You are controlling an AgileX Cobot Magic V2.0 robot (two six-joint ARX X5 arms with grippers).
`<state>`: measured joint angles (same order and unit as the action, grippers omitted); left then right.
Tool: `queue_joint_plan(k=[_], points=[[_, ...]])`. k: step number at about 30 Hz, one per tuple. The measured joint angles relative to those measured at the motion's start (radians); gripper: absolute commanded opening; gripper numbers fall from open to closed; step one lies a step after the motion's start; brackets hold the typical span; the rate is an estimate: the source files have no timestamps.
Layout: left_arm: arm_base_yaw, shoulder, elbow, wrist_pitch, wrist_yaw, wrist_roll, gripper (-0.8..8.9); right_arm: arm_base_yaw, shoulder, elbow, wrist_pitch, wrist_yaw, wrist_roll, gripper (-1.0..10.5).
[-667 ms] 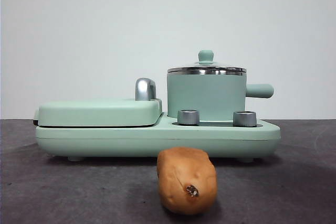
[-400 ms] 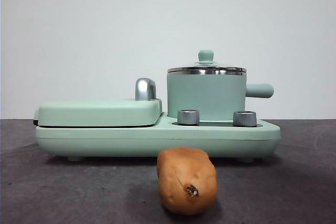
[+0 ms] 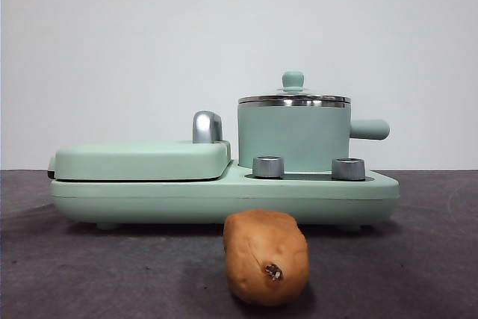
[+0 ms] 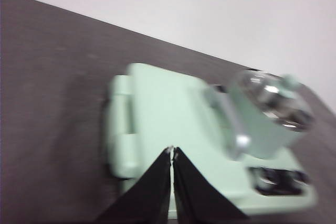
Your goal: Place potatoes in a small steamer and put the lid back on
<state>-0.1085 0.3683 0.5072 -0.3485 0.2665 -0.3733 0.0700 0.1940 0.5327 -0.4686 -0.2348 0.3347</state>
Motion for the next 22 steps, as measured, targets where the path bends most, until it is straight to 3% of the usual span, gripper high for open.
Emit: queue_joint_plan(k=[12,15,18,22], points=[[-0.039,0.331,0.299,-0.045,0.299,0.034,0.11,0.000,0.260,0.279,-0.143,-0.338,-0.079,0.1],[-0.055,0.392,0.351,-0.068,0.354,0.039,0.61,0.000,0.305,0.302,-0.148,-0.401,-0.096,0.2],[-0.076,0.443,0.389,-0.085,0.376,0.044,1.44,0.000,0.332,0.304,-0.152,-0.425,-0.103,1.5],[-0.103,0.498,0.428,-0.112,0.379,0.064,3.33,0.000,0.347,0.304,-0.156,-0.426,-0.103,4.3]])
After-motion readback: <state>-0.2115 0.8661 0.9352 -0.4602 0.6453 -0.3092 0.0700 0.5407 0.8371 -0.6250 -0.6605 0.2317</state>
